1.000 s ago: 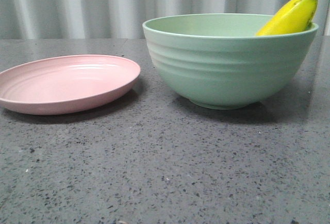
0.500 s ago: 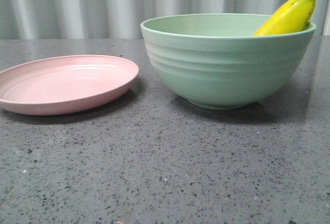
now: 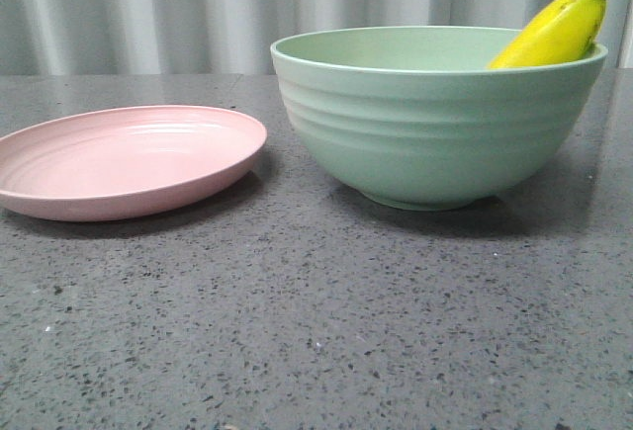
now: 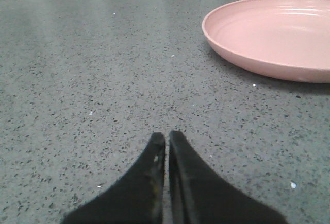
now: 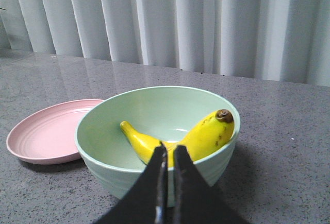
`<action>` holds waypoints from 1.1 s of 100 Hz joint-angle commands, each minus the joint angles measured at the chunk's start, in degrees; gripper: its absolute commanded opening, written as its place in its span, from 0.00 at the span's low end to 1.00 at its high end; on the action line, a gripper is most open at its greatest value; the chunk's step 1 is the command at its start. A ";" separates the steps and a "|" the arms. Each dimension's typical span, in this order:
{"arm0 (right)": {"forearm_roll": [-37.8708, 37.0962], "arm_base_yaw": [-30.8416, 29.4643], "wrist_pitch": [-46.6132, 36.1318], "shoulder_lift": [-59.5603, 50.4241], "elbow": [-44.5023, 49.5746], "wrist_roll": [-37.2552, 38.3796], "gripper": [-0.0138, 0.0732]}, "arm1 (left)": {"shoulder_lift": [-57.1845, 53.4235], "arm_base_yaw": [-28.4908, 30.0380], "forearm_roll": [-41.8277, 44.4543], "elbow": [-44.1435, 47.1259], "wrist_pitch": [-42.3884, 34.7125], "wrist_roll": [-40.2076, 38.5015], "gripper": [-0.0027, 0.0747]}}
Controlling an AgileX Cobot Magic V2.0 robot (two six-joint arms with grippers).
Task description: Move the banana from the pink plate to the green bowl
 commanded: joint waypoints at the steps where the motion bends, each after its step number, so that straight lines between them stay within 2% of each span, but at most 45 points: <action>1: -0.08 -0.32 -4.18 0.48 -1.58 -0.72 0.09 | -1.50 -0.04 -0.25 0.55 -3.69 -0.50 0.01; 33: -0.08 -0.45 -4.64 0.48 -0.88 -0.72 0.09 | -1.50 -0.04 -0.25 0.55 -3.69 -0.50 0.01; 48: -3.05 -3.57 -6.93 0.48 1.09 -0.44 0.09 | -1.50 -0.04 -0.25 0.55 -3.69 -0.50 0.01; 55: -7.58 -6.24 -9.15 0.48 2.59 4.07 0.09 | -1.50 -0.04 -0.25 0.55 -3.69 -0.50 0.01; 65: -17.54 -10.36 -12.71 0.37 5.73 15.79 0.09 | -1.50 -0.04 -0.25 0.55 -3.69 -0.50 0.01; 73: -23.11 -12.99 -14.83 -0.73 8.39 18.80 0.09 | -1.50 -0.04 -0.25 0.55 -3.69 -0.50 0.01; 89: -24.77 -18.44 -16.07 -6.16 14.25 19.28 0.09 | -1.50 -0.04 -0.25 0.55 -3.69 -0.50 0.01; 102: -25.23 -23.09 -16.07 -10.51 19.81 22.66 0.09 | -1.50 -0.04 -0.25 0.55 -3.69 -0.50 0.01; 110: -26.05 -24.75 -8.74 -13.30 19.62 22.77 0.09 | -1.50 -0.04 -0.25 0.55 -3.69 -0.50 0.01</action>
